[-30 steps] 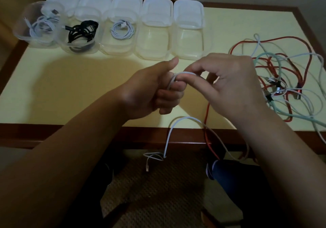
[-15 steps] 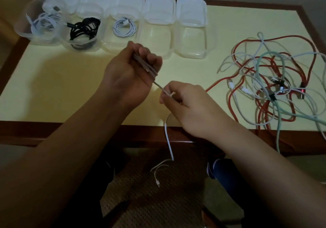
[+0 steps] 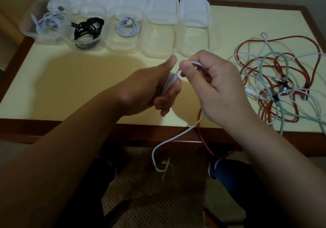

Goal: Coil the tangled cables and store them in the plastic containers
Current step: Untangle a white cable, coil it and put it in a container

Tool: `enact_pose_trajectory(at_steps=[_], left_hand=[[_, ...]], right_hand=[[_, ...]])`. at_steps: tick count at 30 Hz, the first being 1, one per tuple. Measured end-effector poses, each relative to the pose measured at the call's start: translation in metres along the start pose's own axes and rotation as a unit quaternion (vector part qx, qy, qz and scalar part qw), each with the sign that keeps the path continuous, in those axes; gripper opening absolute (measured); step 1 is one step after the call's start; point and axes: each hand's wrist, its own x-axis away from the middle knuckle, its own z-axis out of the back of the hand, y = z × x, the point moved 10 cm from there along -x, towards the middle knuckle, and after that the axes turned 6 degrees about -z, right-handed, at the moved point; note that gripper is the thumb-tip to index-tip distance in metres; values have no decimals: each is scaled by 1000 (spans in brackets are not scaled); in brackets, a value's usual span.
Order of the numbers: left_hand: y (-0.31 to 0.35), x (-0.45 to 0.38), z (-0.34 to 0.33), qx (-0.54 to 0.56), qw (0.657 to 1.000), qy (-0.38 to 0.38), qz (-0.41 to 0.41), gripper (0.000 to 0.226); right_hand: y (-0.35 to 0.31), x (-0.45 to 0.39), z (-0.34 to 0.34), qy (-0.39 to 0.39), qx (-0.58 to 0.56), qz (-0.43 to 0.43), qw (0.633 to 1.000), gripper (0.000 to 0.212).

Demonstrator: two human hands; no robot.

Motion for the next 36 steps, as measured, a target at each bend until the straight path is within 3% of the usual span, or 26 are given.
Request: enact_pose_trajectory(at_steps=[3,6,8,10,14,17,21,24,26,29,32,36], left_hand=[[5,6,-27,129,985,-102,42,60],[18,13,-39,292,944,-151,30,52],[20,10,-40,439,891,-120,11,52],[17,3,-30,515,855,-52,-29,48],[17,2,19,438,874,162,-131,48],[9,1,40,336,897,253,-136,47],[20,5,52,11,947,285,-146,51],[32,9,47,-199,933,263,-146,50],[32,7,33,-249,935,211,-137,57],[20,1,19,-182,969,140,-92,60],[4,-2,7,-41,995,84,-30,63],[0,-2,-17,146,989,-22,14,68]], right_hand=[[24,-10,-6,-34,-70,-54,996,39],[44,-11,-31,-84,-134,-119,980,55],[46,-5,-54,-127,-179,-156,963,54],[44,1,-64,-151,-206,-190,948,37],[53,17,-82,-231,-183,-262,919,42],[45,14,-76,-226,12,-201,953,36],[23,9,-53,-149,78,-133,977,39],[13,7,-37,-90,42,-113,989,41],[11,6,-29,-65,22,-93,993,42],[4,5,-18,-44,46,-39,997,36],[-2,2,-7,-12,28,4,1000,25],[19,-9,-2,25,-86,-22,996,28]])
